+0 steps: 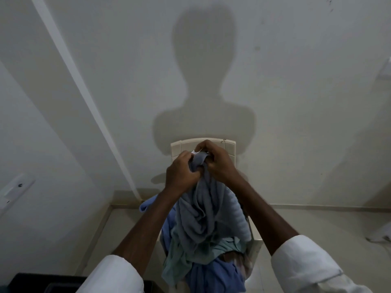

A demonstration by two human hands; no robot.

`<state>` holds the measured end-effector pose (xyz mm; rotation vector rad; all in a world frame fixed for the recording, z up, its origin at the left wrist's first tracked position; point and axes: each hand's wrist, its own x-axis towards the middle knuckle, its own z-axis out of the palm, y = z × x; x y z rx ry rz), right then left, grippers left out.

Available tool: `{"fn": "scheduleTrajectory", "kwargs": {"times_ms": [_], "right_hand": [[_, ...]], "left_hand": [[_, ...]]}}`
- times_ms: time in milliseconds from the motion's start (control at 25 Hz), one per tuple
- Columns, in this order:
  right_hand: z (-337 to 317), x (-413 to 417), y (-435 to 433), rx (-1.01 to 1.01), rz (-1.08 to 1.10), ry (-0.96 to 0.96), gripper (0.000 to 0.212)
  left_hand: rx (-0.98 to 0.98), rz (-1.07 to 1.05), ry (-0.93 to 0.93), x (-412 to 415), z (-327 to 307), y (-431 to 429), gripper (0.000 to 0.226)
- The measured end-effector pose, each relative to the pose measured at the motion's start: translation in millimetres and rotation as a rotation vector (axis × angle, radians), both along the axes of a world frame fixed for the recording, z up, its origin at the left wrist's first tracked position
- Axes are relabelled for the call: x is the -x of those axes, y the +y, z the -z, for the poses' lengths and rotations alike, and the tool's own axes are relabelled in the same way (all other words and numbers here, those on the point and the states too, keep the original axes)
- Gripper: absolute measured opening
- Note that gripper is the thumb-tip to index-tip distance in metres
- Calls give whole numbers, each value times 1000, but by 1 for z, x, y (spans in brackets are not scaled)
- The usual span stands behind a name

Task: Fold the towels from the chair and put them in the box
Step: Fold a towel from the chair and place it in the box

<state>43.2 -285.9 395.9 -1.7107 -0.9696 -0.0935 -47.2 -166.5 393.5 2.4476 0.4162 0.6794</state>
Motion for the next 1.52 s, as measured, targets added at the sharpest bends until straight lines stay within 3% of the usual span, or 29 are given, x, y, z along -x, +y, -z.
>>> {"fn": "scheduleTrajectory", "kwargs": {"times_ms": [240,360,440,520,640,840,1000,1120,1200,1320,1400,1520], "right_hand": [[15,-9,-10,200,-45,-74,18],[47,-13,-31,519,-44,-112,24],[72,-11,-47,683,125,-120,25],[91,-8,-61,715,392,-57,32],[111,-9,-79,623,587,159,32],[123,-21,-108,558,642,231,16],[124,-34,-125,513,414,59,22],[108,-36,-127,254,332,-6,35],[100,-35,-126,71,349,123,30],[83,-38,-114,-208,435,537,18],[62,-39,-104,-190,455,504,22],[26,-29,-89,37,256,250,17]], "left_hand": [[123,7,-198,-5,-11,0,18],[227,11,-228,-8,-13,20,14],[174,47,-235,-6,-10,25,16],[156,43,-265,-2,-11,27,16],[184,-13,-271,2,-13,39,15],[273,-149,-250,13,-7,71,18],[427,-370,-263,24,7,98,41],[570,-456,-303,35,22,115,45],[633,-463,-293,38,27,118,42],[869,-370,-243,40,25,117,22],[1041,-284,-236,44,26,120,10],[801,-192,-237,46,31,123,21]]}}
